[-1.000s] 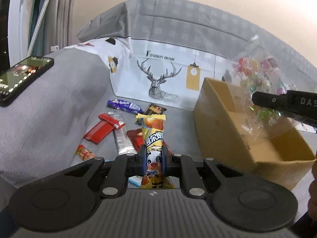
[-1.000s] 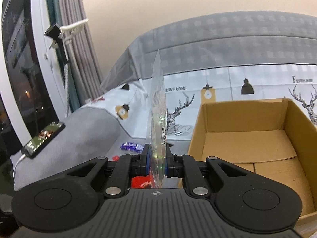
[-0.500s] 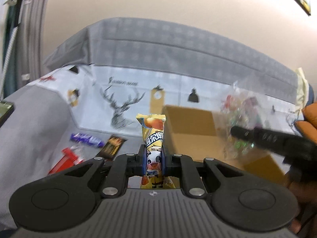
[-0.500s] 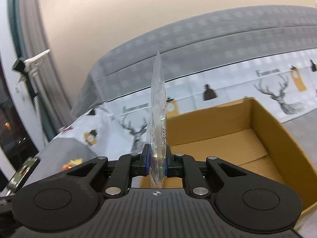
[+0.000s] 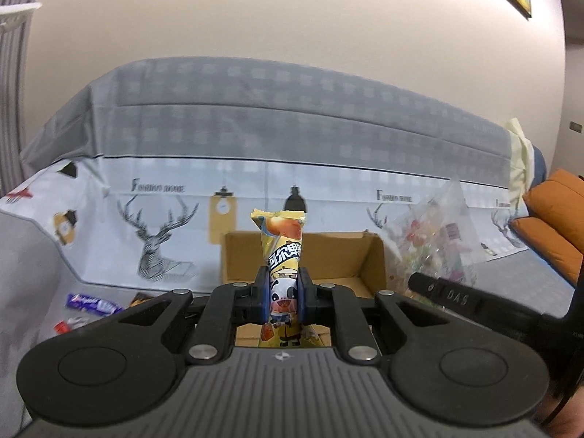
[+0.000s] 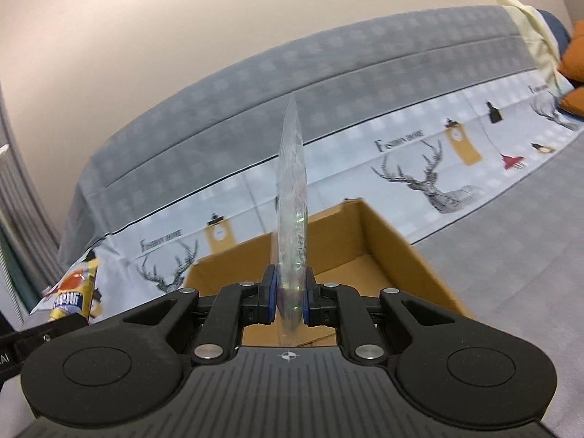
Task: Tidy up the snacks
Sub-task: 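Carry the candy bag and wafer bar into the box and open both tools, then move both tools back over the snack pile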
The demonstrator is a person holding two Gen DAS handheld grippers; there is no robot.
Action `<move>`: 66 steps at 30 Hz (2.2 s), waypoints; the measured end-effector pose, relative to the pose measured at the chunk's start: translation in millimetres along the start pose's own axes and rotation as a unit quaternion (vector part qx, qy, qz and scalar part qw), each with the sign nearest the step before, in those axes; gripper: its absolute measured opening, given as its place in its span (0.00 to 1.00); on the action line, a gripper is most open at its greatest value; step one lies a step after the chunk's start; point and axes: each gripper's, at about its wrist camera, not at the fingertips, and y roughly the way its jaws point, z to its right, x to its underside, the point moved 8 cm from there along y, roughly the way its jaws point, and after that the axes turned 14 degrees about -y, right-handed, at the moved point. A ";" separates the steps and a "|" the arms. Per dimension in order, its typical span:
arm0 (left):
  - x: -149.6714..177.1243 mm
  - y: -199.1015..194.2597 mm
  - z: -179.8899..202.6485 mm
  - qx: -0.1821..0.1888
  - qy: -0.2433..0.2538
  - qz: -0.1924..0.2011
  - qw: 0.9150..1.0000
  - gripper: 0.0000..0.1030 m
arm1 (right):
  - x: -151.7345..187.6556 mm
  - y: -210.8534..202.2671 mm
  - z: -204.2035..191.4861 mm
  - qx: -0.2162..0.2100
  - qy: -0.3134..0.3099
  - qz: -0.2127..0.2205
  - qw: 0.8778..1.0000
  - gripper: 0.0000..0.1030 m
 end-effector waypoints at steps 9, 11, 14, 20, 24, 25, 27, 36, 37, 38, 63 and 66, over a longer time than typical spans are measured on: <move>-8.2 16.1 35.9 0.025 0.015 0.005 1.000 0.15 | -1.8 0.9 11.3 0.015 -0.002 0.003 1.000 0.14; -11.1 19.8 41.9 0.030 0.017 0.007 0.999 0.15 | -2.3 1.6 12.4 0.018 -0.003 0.003 1.000 0.14; -19.1 26.5 50.3 0.035 0.021 0.013 0.999 0.15 | -1.9 2.0 14.0 0.020 -0.004 0.004 1.000 0.14; -43.9 30.5 67.6 0.041 0.029 0.037 0.998 0.34 | 1.4 7.3 9.2 0.024 -0.017 -0.008 1.000 0.50; -49.6 20.6 64.6 0.042 0.037 0.052 0.997 0.36 | 1.1 8.8 4.7 0.030 -0.029 -0.005 0.999 0.63; -48.4 17.8 60.7 0.041 0.035 0.052 0.997 0.36 | 2.0 9.3 3.9 0.030 -0.029 -0.006 0.999 0.63; -43.8 11.5 50.0 0.036 0.030 0.052 0.998 0.36 | 3.5 10.7 1.1 0.031 -0.034 -0.007 0.999 0.63; -15.5 -15.9 -32.5 -0.006 -0.007 0.034 0.999 0.35 | 13.1 14.9 -30.0 0.033 -0.074 -0.006 0.997 0.67; -13.3 -19.8 -44.0 -0.015 -0.009 0.034 0.999 0.34 | 14.8 15.1 -36.7 0.028 -0.081 -0.005 0.996 0.67; -12.1 -24.7 -55.9 -0.026 -0.008 0.038 0.999 0.30 | 15.9 15.4 -42.0 0.023 -0.087 -0.005 0.996 0.67; 24.5 -62.7 -282.9 -0.104 -0.056 0.046 0.992 0.15 | 94.6 -9.7 -281.0 -0.246 -0.271 -0.029 0.930 0.32; 23.1 -58.2 -281.7 -0.099 -0.053 0.038 0.993 0.15 | 103.3 9.9 -288.1 -0.236 -0.269 -0.055 0.932 0.32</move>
